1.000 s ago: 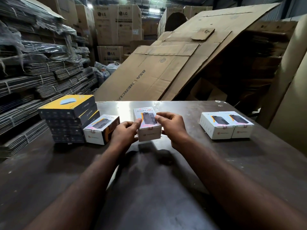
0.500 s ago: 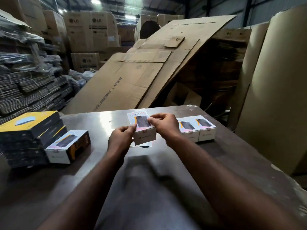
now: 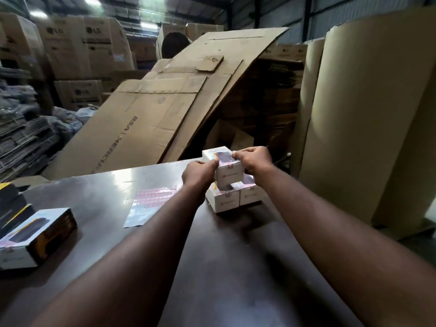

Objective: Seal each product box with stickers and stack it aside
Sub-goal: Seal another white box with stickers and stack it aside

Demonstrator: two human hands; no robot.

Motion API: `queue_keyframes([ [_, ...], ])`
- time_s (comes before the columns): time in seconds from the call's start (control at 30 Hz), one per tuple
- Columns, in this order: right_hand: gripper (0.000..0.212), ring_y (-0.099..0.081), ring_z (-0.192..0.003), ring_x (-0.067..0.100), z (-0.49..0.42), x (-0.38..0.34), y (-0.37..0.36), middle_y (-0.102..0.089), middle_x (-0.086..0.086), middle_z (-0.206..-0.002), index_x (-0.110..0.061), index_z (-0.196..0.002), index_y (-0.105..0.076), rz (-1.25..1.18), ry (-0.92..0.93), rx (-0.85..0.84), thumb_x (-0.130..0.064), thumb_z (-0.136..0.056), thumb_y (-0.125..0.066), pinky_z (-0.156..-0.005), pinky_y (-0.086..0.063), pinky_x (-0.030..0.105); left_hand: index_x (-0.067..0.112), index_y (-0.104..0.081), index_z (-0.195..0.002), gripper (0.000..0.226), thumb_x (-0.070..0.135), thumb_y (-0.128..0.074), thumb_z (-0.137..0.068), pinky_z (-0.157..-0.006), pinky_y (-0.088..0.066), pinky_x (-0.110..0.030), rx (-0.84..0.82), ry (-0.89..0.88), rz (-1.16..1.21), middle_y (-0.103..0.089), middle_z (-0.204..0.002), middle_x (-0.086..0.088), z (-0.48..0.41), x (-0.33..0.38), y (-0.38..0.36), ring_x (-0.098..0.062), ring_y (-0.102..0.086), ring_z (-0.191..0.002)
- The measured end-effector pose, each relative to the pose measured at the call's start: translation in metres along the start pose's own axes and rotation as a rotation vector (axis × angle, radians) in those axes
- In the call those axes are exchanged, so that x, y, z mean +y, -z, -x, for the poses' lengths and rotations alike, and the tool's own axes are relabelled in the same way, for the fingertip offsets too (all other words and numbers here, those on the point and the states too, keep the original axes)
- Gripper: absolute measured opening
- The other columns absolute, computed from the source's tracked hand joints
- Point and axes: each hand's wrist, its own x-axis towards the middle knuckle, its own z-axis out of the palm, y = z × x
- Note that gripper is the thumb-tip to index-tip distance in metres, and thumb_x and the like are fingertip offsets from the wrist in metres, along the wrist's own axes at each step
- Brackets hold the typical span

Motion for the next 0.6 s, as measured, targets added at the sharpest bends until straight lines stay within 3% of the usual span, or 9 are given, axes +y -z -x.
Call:
queue_keyframes([
  [0.17,0.013,-0.072,-0.084,0.019,-0.015,0.009,0.021,-0.076,0.008,-0.090,-0.010,-0.089,-0.079,0.066,0.002,0.095,-0.020,-0.079,-0.082,-0.078,-0.061,0.031,0.009,-0.068,-0.082,0.017,0.023,-0.075,-0.073,-0.085,-0.062,-0.039,-0.014,0.064,0.043,-0.075,-0.096,-0.016,0.006,0.007,-0.034,-0.026,-0.075,-0.086],
  [0.27,0.012,-0.069,-0.083,0.015,-0.023,0.014,0.029,-0.074,0.005,-0.089,-0.010,-0.092,-0.079,0.105,0.007,0.135,-0.017,-0.082,-0.079,-0.070,-0.056,0.024,0.006,-0.066,-0.080,0.003,0.005,-0.068,-0.082,-0.078,-0.062,-0.033,-0.012,0.090,0.057,-0.075,-0.098,-0.018,0.000,0.003,-0.048,-0.024,-0.076,-0.083],
  [0.4,0.013,-0.072,-0.084,0.019,-0.029,0.020,0.031,-0.075,0.008,-0.094,-0.008,-0.095,-0.078,0.133,-0.008,0.157,-0.015,-0.084,-0.076,-0.072,-0.062,0.030,0.006,-0.066,-0.082,0.002,0.007,-0.065,-0.081,-0.086,-0.062,-0.039,-0.031,0.118,0.048,-0.076,-0.096,-0.017,-0.004,-0.001,-0.058,-0.023,-0.077,-0.079],
  [0.5,0.011,-0.072,-0.082,0.019,-0.031,0.028,0.032,-0.074,0.008,-0.095,-0.009,-0.096,-0.076,0.160,-0.035,0.163,-0.013,-0.086,-0.072,-0.064,-0.061,0.029,0.002,-0.068,-0.088,0.017,0.011,-0.067,-0.073,-0.086,-0.062,-0.042,-0.062,0.126,0.049,-0.076,-0.095,-0.017,-0.003,-0.005,-0.061,-0.024,-0.077,-0.078],
  [0.6,0.004,-0.072,-0.082,0.020,-0.033,0.034,0.032,-0.075,0.008,-0.094,-0.013,-0.088,-0.075,0.171,-0.039,0.166,-0.016,-0.086,-0.073,-0.073,-0.064,0.036,0.005,-0.067,-0.079,0.011,0.012,-0.068,-0.070,-0.086,-0.062,-0.042,-0.036,0.111,0.045,-0.076,-0.093,-0.018,-0.002,-0.008,-0.065,-0.025,-0.077,-0.078],
])
